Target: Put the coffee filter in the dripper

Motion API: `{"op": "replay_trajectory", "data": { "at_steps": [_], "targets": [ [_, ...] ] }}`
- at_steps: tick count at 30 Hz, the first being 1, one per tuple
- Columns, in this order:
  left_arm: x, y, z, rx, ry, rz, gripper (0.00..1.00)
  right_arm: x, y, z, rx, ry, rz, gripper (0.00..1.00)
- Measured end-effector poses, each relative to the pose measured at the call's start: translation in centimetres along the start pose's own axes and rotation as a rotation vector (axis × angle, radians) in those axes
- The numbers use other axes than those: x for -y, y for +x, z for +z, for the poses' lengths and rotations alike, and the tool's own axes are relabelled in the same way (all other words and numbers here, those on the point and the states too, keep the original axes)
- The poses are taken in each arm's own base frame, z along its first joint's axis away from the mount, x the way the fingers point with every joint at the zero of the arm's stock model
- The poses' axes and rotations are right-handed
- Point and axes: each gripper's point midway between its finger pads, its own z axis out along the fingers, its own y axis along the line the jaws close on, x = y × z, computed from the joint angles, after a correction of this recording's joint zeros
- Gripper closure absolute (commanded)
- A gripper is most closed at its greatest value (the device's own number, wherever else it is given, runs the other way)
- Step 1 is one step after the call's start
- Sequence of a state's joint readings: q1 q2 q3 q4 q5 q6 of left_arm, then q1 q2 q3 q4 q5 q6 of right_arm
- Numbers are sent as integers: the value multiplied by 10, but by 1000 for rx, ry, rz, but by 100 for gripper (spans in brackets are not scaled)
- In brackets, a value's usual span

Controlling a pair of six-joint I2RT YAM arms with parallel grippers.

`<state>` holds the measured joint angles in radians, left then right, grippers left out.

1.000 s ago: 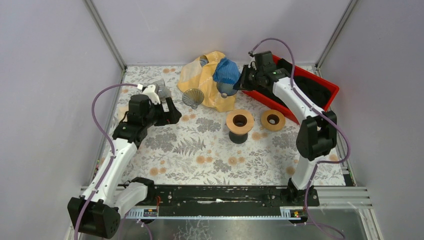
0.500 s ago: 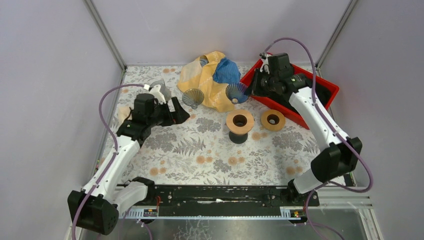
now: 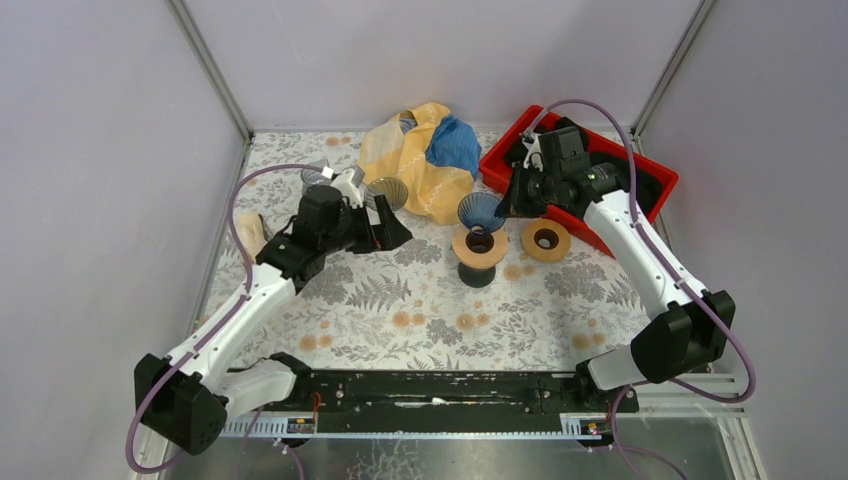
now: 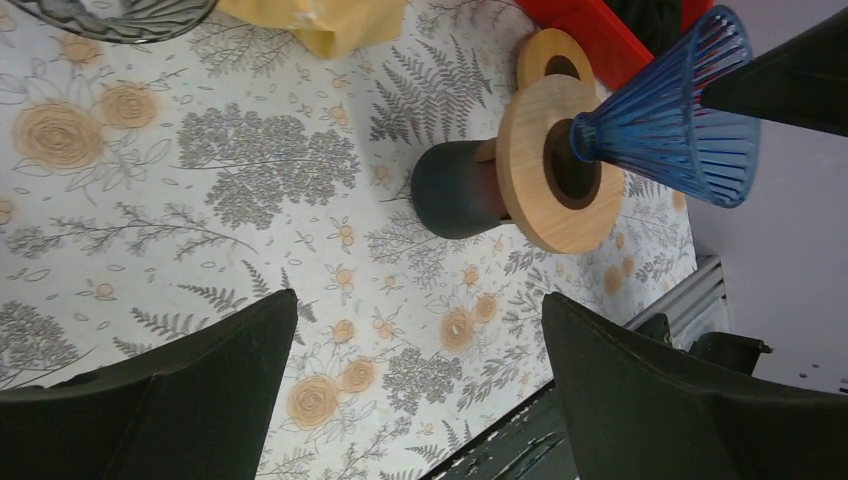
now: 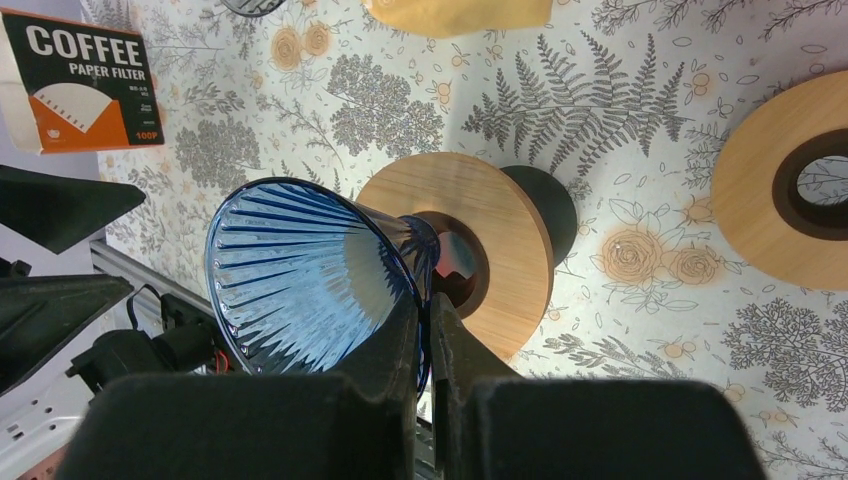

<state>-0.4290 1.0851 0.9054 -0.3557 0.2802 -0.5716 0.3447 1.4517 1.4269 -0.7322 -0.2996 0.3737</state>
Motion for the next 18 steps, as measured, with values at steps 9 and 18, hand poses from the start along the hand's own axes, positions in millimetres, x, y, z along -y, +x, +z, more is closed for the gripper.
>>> {"op": "replay_trajectory", "data": {
  "at_steps": [9,18],
  "targets": [
    [26,-3,12,-4,43,-5,2,5,13,2,-34,3,-12,94],
    [54,-5,29,-10,100,2,6,15,27,8,-72,22,-19,93]
  ]
}}
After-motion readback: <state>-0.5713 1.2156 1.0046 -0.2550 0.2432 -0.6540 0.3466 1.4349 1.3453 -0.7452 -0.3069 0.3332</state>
